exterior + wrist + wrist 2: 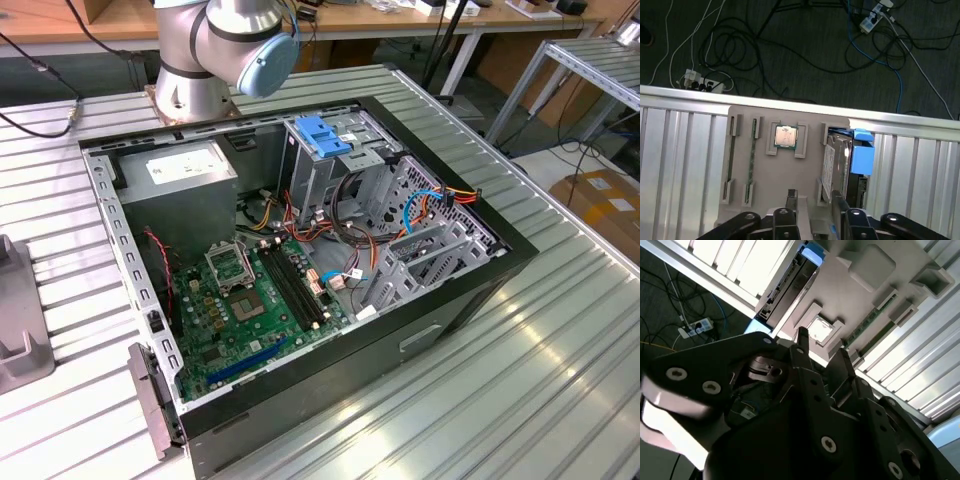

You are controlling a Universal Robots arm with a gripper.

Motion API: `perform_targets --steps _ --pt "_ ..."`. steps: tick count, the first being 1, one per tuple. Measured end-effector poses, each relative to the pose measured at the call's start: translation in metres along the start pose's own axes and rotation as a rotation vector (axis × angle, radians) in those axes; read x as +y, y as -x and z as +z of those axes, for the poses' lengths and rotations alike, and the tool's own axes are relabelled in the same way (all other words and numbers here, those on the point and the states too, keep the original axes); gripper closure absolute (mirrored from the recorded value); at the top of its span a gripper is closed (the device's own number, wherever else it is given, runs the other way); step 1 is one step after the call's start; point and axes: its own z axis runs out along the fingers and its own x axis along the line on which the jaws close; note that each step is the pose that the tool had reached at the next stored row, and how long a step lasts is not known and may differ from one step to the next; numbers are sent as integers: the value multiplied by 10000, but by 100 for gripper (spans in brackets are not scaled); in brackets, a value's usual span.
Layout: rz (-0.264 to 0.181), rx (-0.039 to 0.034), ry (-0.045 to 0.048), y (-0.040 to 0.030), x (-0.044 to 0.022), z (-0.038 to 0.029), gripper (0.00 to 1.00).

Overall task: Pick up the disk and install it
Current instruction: 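Pick up the disk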

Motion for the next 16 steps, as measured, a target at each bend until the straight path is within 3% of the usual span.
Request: perform_targets --steps 3,7,16 --pt "0 1 0 0 0 0 46" --pt "1 2 -1 2 0 2 46" --pt "184 -4 1 90 -11 38 46"
